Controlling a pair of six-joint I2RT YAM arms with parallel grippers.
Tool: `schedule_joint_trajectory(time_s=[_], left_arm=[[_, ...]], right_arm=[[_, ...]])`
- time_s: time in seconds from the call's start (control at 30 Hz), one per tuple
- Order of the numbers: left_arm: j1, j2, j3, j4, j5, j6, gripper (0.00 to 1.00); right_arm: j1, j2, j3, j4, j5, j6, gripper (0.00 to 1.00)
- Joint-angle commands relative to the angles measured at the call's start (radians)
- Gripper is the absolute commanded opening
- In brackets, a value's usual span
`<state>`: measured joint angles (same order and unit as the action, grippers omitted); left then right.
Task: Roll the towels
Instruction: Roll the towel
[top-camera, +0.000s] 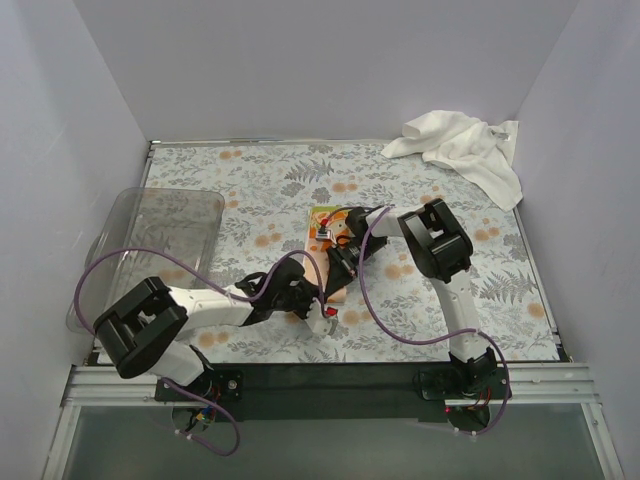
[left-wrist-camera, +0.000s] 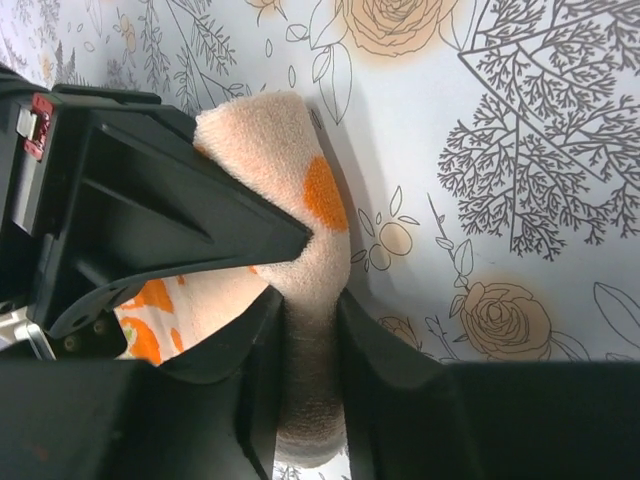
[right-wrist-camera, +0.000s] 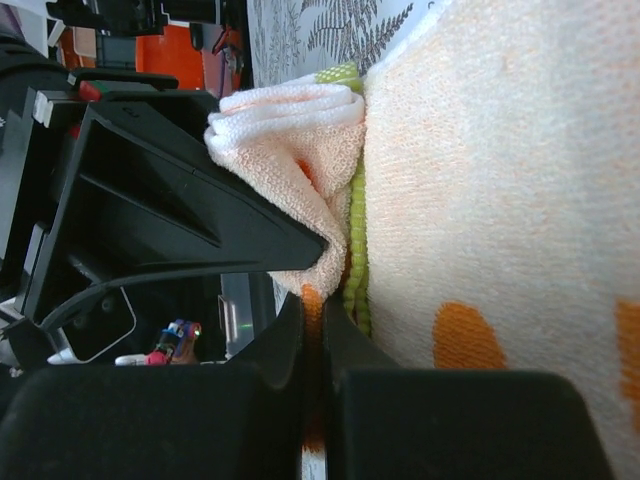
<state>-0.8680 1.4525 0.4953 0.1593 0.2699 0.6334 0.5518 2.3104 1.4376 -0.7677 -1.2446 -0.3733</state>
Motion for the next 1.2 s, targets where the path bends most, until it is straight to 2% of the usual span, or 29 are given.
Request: schedule_joint_trajectory(time_s=[0.0,0.03,0.07,0.13,0.17,0.37,0.43,0.47,0.67,0.9,1.07,1.17], left_arm=[[-0.003,0.0,0.043,-0.197,0.031,-0.041,0.2],[-0.002,-0.003,0.054,-0.225,0.06,-0.052,0.17],[-0.002,0.0,0.066,-0.291,0.081,-0.058,0.13],[0.003,0.018,0.113,-0.361,0.141,-0.08,0.11],[0.007,0.029,0.136,-0.422,0.161,-0.093,0.1],[0.087,0.152,0.317,-0.616,0.32,-0.176,0.08],[0.122,0.207,0.397,-0.667,0.356,-0.185,0.08],[0.135,0.23,0.431,-0.728,0.408,-0.193,0.09],[0.225,0.445,0.691,-1.008,0.543,-0.187,0.14],[0.325,0.725,0.975,-1.296,0.675,-0.155,0.22],[0.382,0.959,1.152,-1.513,0.704,-0.071,0.24],[0.417,1.042,1.23,-1.551,0.712,-0.067,0.26]], right_arm=[[-0.012,0.011,0.015,-0.033,0.095,-0.026,0.03],[-0.019,-0.005,0.018,-0.033,0.111,-0.023,0.18],[-0.041,-0.014,0.021,-0.033,0.123,-0.018,0.26],[-0.067,-0.051,0.036,-0.027,0.166,-0.009,0.36],[-0.097,-0.063,0.044,-0.027,0.178,-0.004,0.44],[-0.196,-0.178,0.104,-0.028,0.286,0.002,0.67],[-0.211,-0.239,0.104,-0.025,0.35,-0.021,0.7],[-0.225,-0.261,0.103,-0.025,0.367,-0.029,0.76],[-0.259,-0.443,0.009,0.014,0.461,-0.064,0.82],[-0.233,-0.66,-0.184,0.119,0.525,-0.094,0.83],[-0.097,-0.775,-0.301,0.247,0.635,-0.13,0.84],[0.017,-0.812,-0.371,0.377,0.76,-0.156,0.84]])
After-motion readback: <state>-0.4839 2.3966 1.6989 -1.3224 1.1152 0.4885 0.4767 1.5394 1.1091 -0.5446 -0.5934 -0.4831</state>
